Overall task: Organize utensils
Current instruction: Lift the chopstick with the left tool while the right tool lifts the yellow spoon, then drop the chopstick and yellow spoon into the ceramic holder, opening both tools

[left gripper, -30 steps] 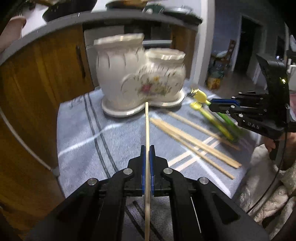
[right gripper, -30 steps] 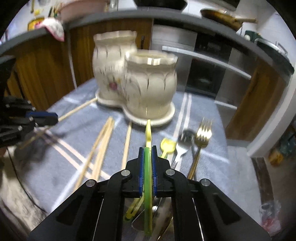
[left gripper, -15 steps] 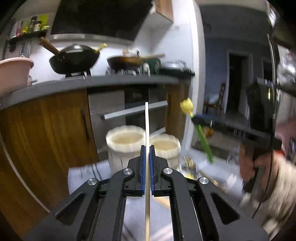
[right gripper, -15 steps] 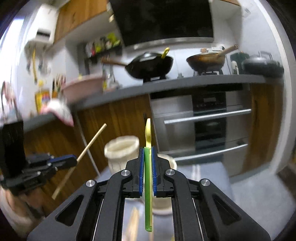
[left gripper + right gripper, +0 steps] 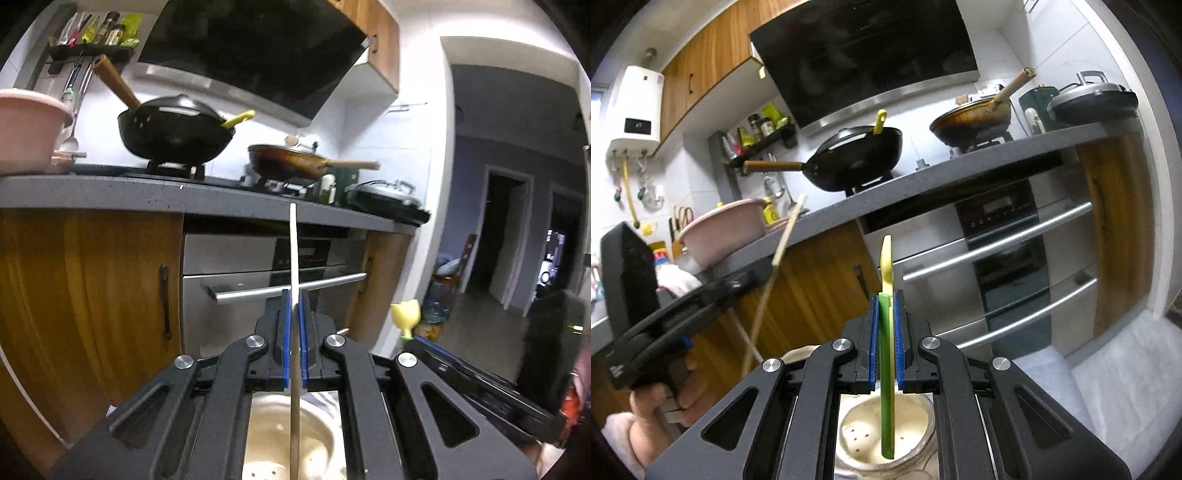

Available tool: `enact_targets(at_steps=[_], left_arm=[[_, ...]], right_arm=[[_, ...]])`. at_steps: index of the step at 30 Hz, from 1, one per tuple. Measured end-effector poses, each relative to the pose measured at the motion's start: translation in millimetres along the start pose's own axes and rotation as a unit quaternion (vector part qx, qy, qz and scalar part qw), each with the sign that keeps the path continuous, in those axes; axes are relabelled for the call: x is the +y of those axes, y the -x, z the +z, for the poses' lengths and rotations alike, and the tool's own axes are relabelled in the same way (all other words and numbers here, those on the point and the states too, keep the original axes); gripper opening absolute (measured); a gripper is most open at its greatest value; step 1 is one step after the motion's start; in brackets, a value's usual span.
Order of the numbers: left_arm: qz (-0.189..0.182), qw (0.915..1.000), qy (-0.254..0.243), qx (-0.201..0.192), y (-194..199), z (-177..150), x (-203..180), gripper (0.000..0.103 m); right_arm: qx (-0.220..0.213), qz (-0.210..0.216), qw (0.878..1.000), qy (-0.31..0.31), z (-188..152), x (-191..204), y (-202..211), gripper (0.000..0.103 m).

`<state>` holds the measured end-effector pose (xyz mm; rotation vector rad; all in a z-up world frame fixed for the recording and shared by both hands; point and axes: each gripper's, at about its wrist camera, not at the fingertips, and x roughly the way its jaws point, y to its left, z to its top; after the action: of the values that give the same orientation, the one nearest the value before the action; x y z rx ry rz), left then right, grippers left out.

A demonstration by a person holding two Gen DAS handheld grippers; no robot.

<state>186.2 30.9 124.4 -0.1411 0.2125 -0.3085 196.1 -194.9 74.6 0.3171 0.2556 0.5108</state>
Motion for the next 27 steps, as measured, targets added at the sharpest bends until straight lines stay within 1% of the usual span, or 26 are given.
enact_targets(at_steps=[3,6,11,16,18,20,23,27], left_arm=[[0.016,0.9998,-0.011,-0.001,-16,-8,0,0.004],[0.023,0.9994,-0.024,-0.001,-16,-17,0,0.004],[0.034,0.9987,-0.039,0.004,7,-34,1,0.004],[0.049,0.9974,-0.047,0.023,39,-55,1,0.004],[0.054,0.9971,-0.042,0.032,46,-63,4,0.004],[0.058,0.9969,-0.033,0.040,50,-68,9,0.004],[0.052,0.9978,-0.022,0.036,58,-72,14,0.004],[0.065,0.9962,-0.029,0.050,58,-75,16,0.005]], right_arm=[[0.004,-0.007,1.000,0.015,-6,1,-7,0.008],[0.016,-0.007,1.000,0.023,-12,1,-11,0.008],[0.049,-0.003,0.999,0.020,-21,-5,-14,0.009],[0.076,0.002,0.997,0.020,-29,-8,-6,0.009],[0.084,0.004,0.996,0.017,-32,-8,-4,0.009],[0.087,0.003,0.996,0.018,-33,-7,-3,0.009],[0.090,-0.001,0.996,0.024,-36,-4,-2,0.009],[0.090,-0.007,0.995,0.039,-39,0,-1,0.009]])
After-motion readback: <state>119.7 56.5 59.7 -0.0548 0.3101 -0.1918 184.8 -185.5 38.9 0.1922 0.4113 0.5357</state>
